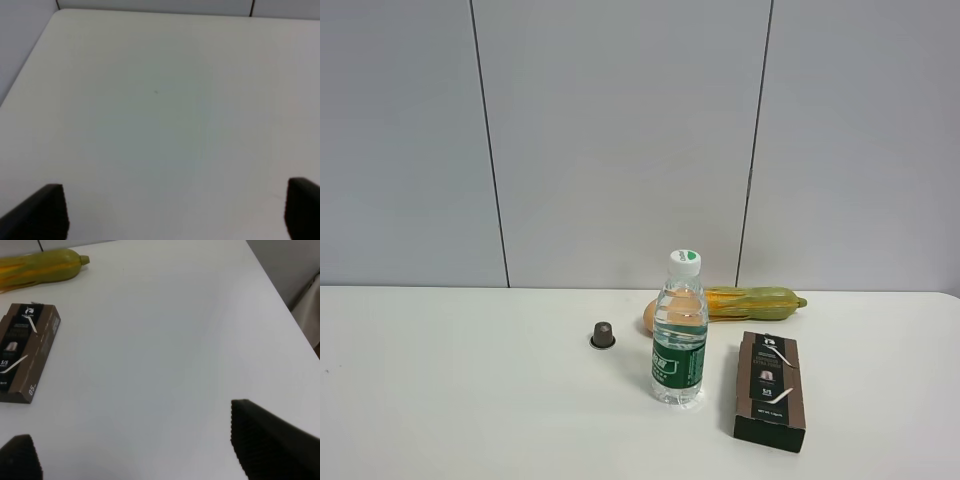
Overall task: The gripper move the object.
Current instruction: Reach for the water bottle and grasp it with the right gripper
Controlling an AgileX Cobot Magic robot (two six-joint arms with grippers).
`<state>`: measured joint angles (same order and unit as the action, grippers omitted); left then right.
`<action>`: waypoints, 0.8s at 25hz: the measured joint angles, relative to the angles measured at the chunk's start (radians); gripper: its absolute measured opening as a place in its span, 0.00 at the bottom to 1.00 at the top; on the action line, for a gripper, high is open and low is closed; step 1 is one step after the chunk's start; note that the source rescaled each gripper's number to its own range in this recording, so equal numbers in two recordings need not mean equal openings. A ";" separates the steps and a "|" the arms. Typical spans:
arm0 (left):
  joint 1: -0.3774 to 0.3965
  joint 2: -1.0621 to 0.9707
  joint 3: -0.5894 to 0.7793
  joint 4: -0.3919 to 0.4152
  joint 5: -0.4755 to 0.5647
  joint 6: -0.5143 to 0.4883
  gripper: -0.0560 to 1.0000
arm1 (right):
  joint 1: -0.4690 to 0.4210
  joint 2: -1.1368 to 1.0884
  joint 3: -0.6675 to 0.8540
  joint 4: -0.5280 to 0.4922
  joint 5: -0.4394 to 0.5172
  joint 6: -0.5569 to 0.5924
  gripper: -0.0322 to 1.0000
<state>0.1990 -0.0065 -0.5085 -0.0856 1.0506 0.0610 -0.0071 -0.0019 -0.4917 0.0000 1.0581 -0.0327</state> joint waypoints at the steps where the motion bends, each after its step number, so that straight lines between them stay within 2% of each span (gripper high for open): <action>1: 0.000 0.000 0.000 0.000 0.000 0.000 1.00 | 0.000 0.000 0.000 0.000 0.000 0.000 0.69; 20: 0.000 0.000 0.000 0.000 0.000 0.000 1.00 | 0.000 0.000 0.000 0.000 0.000 0.000 0.69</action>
<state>0.1990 -0.0065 -0.5085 -0.0856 1.0506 0.0610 -0.0071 -0.0019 -0.4917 0.0000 1.0581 -0.0327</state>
